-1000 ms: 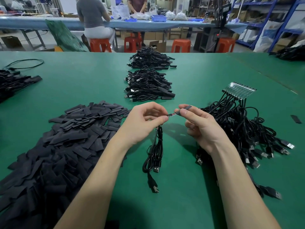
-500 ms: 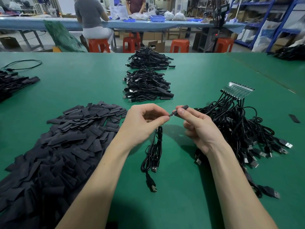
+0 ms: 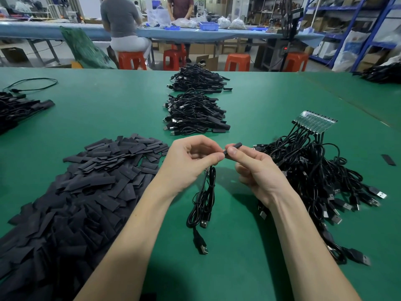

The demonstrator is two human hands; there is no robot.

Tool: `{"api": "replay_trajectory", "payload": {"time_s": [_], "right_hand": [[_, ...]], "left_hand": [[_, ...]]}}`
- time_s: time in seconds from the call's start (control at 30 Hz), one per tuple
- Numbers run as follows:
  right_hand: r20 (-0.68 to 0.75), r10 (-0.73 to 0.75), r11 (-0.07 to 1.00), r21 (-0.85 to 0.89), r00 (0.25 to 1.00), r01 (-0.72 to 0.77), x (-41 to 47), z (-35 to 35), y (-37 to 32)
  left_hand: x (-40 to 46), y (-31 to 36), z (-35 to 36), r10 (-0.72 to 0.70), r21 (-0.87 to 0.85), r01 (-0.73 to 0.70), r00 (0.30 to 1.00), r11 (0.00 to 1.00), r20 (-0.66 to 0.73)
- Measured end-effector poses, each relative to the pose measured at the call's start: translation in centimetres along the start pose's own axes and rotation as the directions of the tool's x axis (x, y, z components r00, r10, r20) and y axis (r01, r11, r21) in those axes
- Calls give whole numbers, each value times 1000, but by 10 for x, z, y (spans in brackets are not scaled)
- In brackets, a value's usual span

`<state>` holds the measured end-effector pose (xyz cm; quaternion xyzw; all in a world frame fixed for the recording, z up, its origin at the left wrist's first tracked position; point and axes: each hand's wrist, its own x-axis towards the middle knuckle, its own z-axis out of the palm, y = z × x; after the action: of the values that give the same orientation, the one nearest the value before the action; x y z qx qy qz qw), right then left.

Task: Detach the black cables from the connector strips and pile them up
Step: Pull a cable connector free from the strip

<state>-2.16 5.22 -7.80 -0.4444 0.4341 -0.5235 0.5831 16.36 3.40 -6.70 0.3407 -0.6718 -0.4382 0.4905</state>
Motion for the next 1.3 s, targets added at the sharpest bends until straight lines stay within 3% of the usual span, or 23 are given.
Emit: {"api": "replay_trajectory", "payload": {"time_s": [0.13, 0.3, 0.43, 0.67, 1.3], "right_hand": [[-36, -17, 1000, -13, 999, 16, -2, 4, -2], [-142, -212, 977, -57, 967, 206, -3, 12, -4], [-210, -280, 960, -74, 937, 270, -4, 19, -5], [-287, -246, 968, -18, 926, 251, -3, 22, -5], [-288, -172, 976, 79, 942, 202, -2, 22, -5]], "left_hand": [[1, -1, 0, -24, -54, 23, 1000, 998, -12], [3, -5, 6, -59, -145, 46, 995, 988, -85], [2, -7, 8, -69, -163, 51, 992, 985, -105], [2, -8, 12, -70, -165, 53, 992, 985, -102], [1, -10, 9, -104, -168, 88, 990, 982, -92]]}}
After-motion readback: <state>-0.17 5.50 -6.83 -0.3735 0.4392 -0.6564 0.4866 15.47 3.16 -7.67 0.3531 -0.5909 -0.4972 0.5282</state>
